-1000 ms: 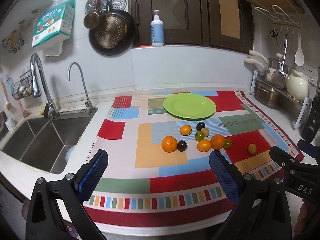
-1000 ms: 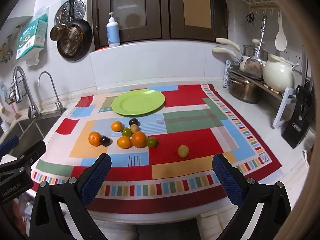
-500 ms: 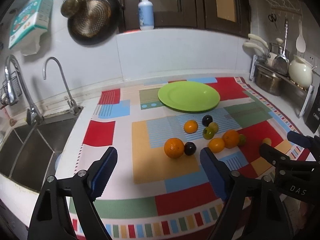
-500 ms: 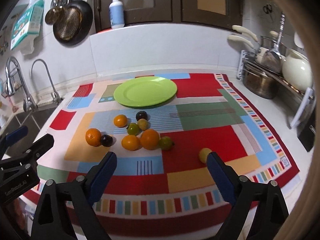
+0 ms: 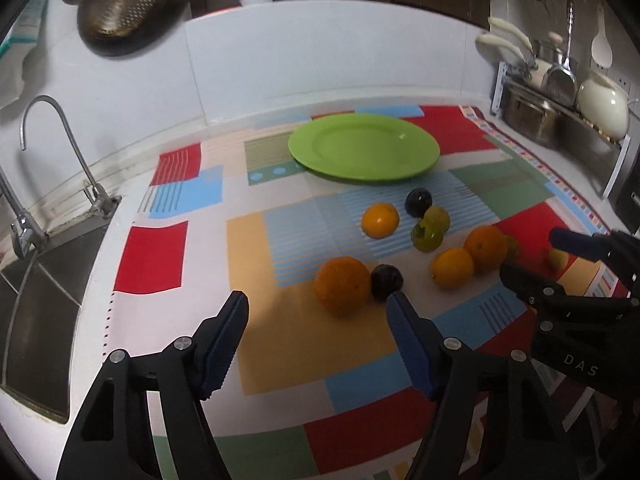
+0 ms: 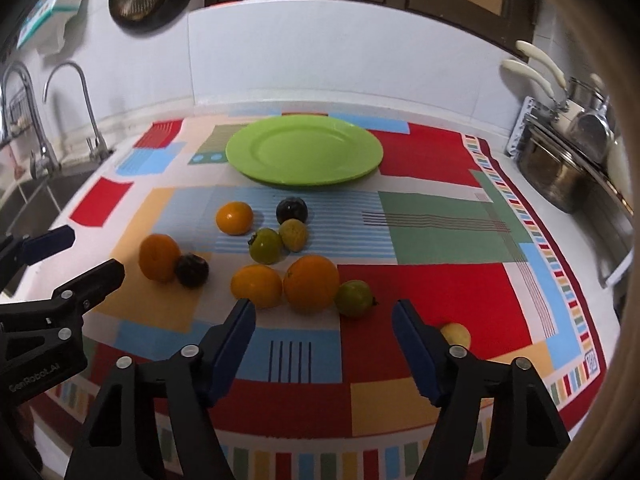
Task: Organize fruits
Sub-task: 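Grasp a large orange with the left tool while the right tool grasps another orange, then carry both oranges onto the green plate and open both tools, then lift both tools away from the plate back over the fruits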
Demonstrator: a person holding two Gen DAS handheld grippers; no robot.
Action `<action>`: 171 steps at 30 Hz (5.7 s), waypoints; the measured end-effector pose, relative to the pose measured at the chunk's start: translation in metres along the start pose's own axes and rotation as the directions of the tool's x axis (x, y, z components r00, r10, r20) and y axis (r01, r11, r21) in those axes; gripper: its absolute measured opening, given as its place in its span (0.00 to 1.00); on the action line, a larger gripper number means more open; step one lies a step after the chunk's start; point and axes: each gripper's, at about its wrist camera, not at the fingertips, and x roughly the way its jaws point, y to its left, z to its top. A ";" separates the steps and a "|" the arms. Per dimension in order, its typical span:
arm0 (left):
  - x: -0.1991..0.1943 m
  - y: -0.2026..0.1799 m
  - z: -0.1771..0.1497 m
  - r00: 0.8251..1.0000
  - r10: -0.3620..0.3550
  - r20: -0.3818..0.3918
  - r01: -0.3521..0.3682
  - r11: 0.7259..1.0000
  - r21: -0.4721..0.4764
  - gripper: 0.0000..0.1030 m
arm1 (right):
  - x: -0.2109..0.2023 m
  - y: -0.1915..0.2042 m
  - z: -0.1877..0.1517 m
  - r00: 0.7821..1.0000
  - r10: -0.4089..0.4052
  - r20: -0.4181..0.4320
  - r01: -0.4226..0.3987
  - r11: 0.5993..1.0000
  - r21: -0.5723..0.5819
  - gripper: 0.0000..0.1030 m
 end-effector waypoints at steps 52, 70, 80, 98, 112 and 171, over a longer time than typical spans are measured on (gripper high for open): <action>0.038 0.010 0.016 0.967 -0.247 -0.055 0.249 0.968 0.026 0.37 | 0.034 0.014 0.022 1.000 -0.029 -0.003 0.029 0.998 -0.059 0.36; -0.002 0.001 0.042 0.978 -0.201 0.060 0.203 0.978 -0.037 0.37 | -0.002 0.004 0.035 0.991 0.034 0.127 -0.028 0.998 -0.053 0.36; -0.016 -0.002 0.066 0.979 -0.170 0.115 0.175 0.984 -0.038 0.37 | -0.012 -0.009 0.058 0.967 0.115 0.228 -0.097 0.991 -0.089 0.36; 0.025 0.006 0.142 0.969 -0.203 0.138 0.208 0.978 -0.023 0.37 | 0.012 -0.017 0.128 0.950 0.162 0.267 -0.145 0.986 -0.082 0.36; 0.099 0.008 0.191 0.977 -0.203 0.061 0.203 0.979 -0.004 0.37 | 0.077 -0.030 0.191 0.966 0.179 0.189 -0.168 0.983 -0.072 0.36; 0.060 0.020 0.188 0.984 -0.118 0.133 0.115 0.993 0.028 0.76 | 0.038 -0.046 0.182 0.981 0.133 0.144 -0.140 0.989 0.040 0.51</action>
